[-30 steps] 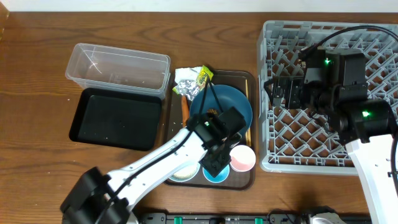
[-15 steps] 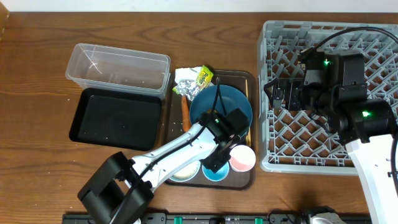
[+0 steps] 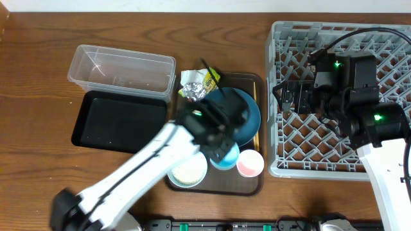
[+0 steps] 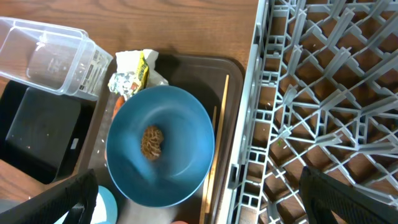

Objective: Sort waste into correct bins and load items into the dishwasher rack
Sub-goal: 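Lift the light-blue cup and hand it to the right gripper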

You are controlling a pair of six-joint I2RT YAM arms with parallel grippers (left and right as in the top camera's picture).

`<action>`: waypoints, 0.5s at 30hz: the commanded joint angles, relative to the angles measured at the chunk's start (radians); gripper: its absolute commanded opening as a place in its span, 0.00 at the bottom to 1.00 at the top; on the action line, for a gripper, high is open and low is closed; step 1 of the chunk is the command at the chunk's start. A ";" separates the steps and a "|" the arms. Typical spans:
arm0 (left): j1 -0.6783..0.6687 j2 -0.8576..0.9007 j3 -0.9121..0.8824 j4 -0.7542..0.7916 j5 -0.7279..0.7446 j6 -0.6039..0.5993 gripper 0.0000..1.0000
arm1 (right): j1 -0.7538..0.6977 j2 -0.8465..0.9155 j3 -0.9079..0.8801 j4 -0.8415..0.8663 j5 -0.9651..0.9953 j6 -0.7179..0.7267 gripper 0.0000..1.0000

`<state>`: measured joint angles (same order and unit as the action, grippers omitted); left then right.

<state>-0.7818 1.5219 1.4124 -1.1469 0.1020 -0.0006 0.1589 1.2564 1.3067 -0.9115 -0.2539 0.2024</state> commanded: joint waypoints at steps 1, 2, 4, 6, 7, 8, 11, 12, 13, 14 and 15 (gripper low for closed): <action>0.105 -0.082 0.079 0.013 0.016 -0.021 0.06 | -0.008 -0.006 0.017 0.005 0.003 0.014 0.99; 0.163 -0.106 0.094 0.039 0.073 -0.022 0.06 | -0.008 -0.006 0.017 0.007 -0.002 0.014 0.99; 0.248 -0.127 0.105 0.076 0.193 -0.023 0.06 | -0.008 -0.006 0.017 0.017 -0.035 0.014 0.99; 0.357 -0.139 0.105 0.112 0.395 -0.023 0.06 | -0.008 -0.006 0.017 0.035 -0.115 0.003 0.99; 0.418 -0.138 0.105 0.120 0.508 -0.022 0.06 | -0.008 -0.006 0.017 0.051 -0.189 -0.029 0.97; 0.468 -0.133 0.105 0.120 0.595 -0.022 0.06 | -0.008 -0.006 0.017 0.065 -0.260 -0.066 0.93; 0.605 -0.101 0.103 0.113 0.845 -0.015 0.06 | -0.008 -0.006 0.017 0.130 -0.601 -0.220 0.87; 0.635 -0.090 0.103 0.113 0.922 -0.004 0.06 | -0.008 -0.006 0.017 0.154 -0.695 -0.249 0.86; 0.668 -0.075 0.103 0.114 1.023 0.021 0.06 | -0.006 -0.006 0.017 0.182 -0.782 -0.267 0.86; 0.699 -0.058 0.103 0.114 1.132 0.046 0.06 | -0.003 -0.006 0.017 0.209 -0.840 -0.271 0.84; 0.715 -0.047 0.103 0.114 1.199 0.060 0.06 | 0.000 -0.006 0.017 0.232 -0.877 -0.271 0.84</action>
<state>-0.1188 1.4437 1.5063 -1.0294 0.8970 0.0025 0.1581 1.2564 1.3075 -0.7105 -0.8017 0.0277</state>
